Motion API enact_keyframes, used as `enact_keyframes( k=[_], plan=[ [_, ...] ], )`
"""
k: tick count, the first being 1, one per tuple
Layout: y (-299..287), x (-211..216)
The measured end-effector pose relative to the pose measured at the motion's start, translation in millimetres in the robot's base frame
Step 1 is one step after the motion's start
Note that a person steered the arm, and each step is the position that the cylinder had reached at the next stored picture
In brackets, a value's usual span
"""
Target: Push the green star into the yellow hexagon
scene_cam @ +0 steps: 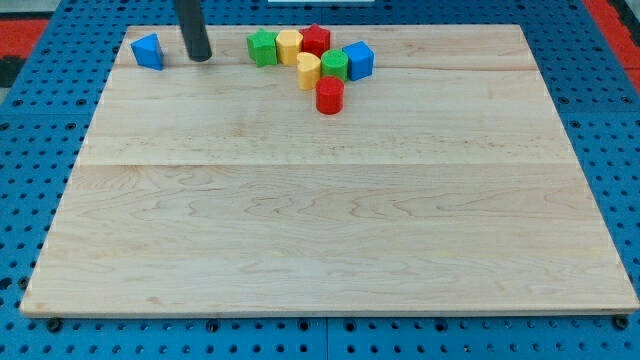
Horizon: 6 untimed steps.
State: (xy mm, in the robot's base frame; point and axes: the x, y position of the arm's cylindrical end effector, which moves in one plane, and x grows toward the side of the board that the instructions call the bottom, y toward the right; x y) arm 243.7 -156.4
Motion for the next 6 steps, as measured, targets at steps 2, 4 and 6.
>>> enact_keyframes(
  k=[2, 4, 6],
  plan=[
    [60.6, -28.7],
    [155.8, -18.3],
    [180.5, -50.0]
  ],
)
